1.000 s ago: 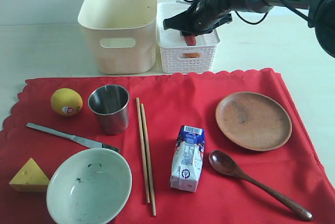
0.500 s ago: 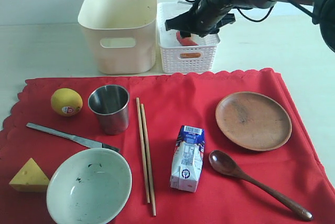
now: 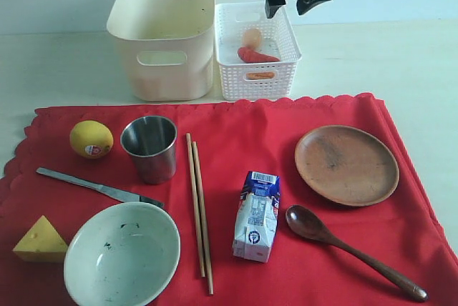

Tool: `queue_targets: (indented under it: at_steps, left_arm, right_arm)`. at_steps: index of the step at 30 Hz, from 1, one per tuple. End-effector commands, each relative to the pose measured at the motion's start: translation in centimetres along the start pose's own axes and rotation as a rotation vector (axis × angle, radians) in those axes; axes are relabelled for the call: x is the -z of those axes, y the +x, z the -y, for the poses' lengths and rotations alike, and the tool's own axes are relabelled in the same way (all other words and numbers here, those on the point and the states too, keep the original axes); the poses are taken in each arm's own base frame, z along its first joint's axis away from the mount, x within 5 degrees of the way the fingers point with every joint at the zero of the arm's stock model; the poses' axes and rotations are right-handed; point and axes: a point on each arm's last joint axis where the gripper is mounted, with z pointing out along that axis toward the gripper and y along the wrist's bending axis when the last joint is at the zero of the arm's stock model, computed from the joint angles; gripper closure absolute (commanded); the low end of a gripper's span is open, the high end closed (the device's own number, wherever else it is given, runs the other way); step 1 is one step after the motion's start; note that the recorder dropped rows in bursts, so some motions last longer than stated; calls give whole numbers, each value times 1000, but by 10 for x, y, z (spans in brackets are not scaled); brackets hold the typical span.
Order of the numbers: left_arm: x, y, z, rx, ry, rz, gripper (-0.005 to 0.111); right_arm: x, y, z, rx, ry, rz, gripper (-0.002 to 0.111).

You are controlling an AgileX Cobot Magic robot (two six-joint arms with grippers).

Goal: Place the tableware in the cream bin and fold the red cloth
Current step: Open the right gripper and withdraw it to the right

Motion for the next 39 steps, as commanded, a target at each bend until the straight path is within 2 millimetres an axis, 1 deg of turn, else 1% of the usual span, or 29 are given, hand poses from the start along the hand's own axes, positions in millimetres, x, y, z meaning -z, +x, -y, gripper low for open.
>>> queue_targets:
  at_steps: [1,3,4,13,18,23,27,32,36,39]
  left_arm:
    - [0,0,0,12,3,7,107]
    - [0,0,0,12,3,7,107]
    - [0,0,0,12,3,7,107]
    - [0,0,0,12,3,7,107]
    - [0,0,0,12,3,7,107]
    - [0,0,0,12,3,7,107]
    - [0,0,0,12,3,7,107]
    - [0,0,0,12,3,7,107]
    - [0,0,0,12,3,7,107]
    - [0,0,0,12,3,7,107]
  right_arm:
    - [31,3,3,-12,1,-51,55]
    - [47,5,4,-14,3,-66,55]
    - [58,6,4,-15,4,-71,55]
    - [118,6,3,-4,-47,3,55]
    - [144,9,-1,20,-113,30,55]
    - [164,13,-2,41,-142,51,55]
    - [174,16,-3,49,-160,53,55]
    - [190,19,-8,71,-236,78,55]
    - [203,22,-9,71,-261,102,55]
    - [210,29,-8,89,-264,105,55]
